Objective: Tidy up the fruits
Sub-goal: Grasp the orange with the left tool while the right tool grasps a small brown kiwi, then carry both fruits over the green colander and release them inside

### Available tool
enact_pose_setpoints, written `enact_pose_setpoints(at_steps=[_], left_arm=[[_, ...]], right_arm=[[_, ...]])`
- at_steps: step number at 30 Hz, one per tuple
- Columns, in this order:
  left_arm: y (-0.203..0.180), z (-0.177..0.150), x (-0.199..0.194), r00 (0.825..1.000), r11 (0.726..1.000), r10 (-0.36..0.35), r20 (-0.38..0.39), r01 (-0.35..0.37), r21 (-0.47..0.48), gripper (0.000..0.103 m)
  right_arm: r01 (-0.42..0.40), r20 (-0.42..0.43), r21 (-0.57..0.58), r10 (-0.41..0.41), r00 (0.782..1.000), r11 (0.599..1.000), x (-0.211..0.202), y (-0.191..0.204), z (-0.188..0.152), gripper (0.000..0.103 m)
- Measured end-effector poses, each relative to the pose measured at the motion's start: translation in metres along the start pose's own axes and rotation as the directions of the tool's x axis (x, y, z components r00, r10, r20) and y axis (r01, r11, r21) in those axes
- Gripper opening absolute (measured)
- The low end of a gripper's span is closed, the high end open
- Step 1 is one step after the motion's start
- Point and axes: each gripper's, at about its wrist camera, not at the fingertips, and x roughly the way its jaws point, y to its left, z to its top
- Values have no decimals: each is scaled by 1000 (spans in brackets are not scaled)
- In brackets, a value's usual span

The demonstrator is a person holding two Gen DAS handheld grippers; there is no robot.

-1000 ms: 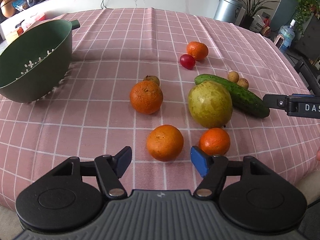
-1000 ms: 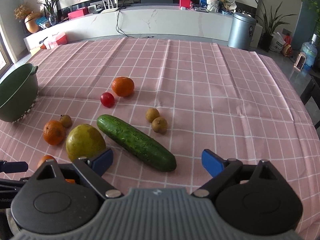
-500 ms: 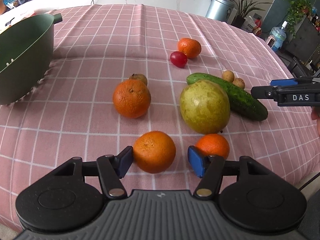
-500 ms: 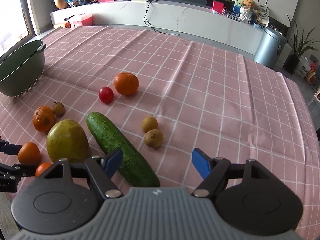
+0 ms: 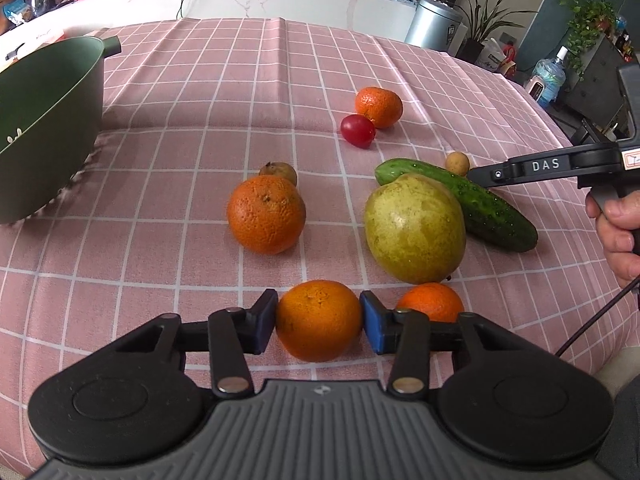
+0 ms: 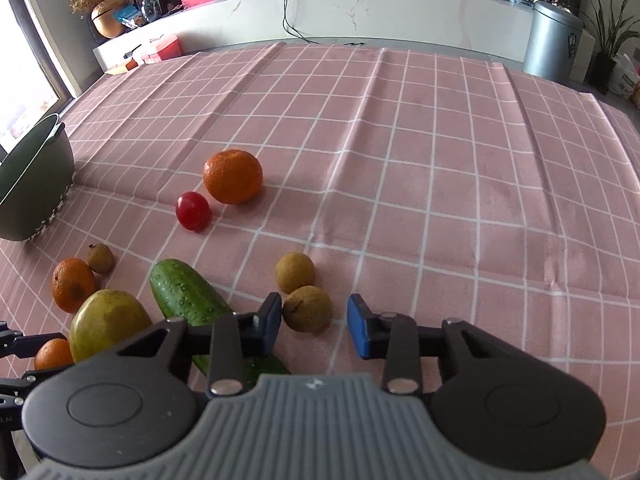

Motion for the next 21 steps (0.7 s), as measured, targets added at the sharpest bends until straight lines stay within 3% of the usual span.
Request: enact_pose_setpoints(at_steps=[4,14,21], left_arm=[[0,-1,-2,1000,1000,-1,-2,1,0,51],[1,-4,-8,1000,1000,-7,-10,7,-4,50],[4,18,-37,999,1000,2,48,-3,22,50]], right_arm=[[-13,-16,0,13,1000,1000,7,1,0,24],[-15,-11,7,15,1000,1000,3,0,2,24],[1,12,-10,-1,1000,1000,-26,7,12,24]])
